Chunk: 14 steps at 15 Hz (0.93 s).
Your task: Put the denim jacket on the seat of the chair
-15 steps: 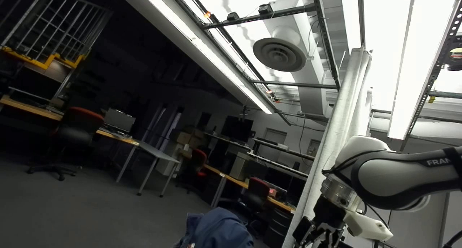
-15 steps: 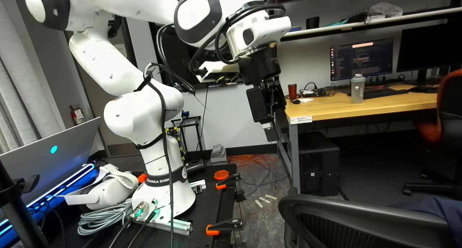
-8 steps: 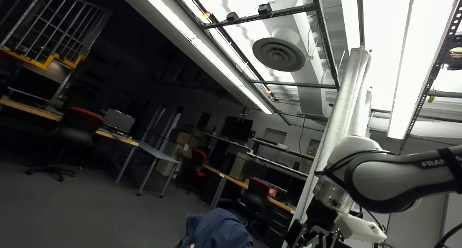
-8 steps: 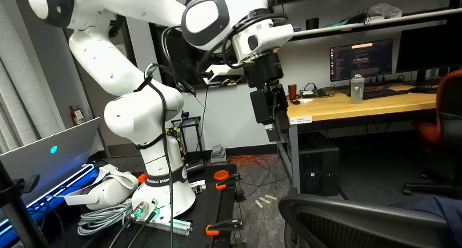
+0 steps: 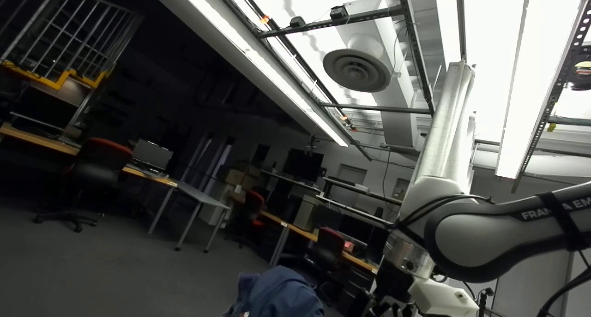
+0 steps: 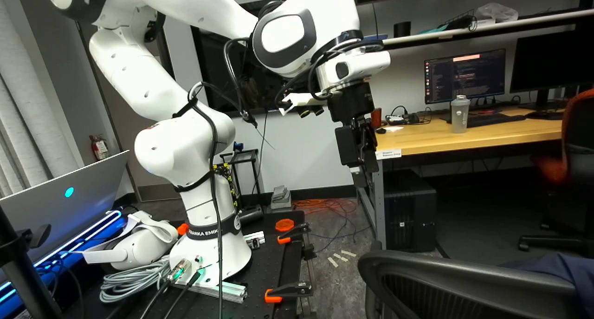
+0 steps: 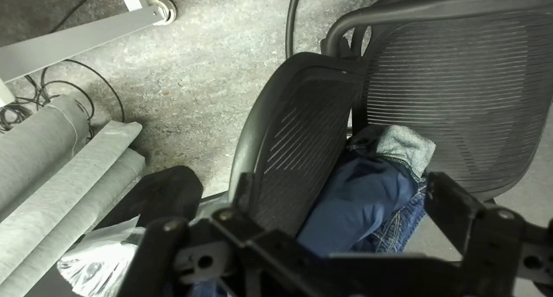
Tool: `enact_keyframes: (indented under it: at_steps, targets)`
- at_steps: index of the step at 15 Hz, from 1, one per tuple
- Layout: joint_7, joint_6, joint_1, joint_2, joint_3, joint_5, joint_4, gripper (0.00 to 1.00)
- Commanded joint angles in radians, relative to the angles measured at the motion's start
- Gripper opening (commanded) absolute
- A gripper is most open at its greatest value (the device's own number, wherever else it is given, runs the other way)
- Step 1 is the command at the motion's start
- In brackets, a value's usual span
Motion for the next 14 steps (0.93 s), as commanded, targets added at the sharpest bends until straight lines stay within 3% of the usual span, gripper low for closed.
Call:
enact_keyframes:
  at_steps: [1,14]
  targets:
    - [-0.001,-0.004,0.001,-0.001,-0.001,0.000,0.002,1.00]
    - [0.094,0.015,-0.031,-0.001,0.035,-0.030,0.004,1.00]
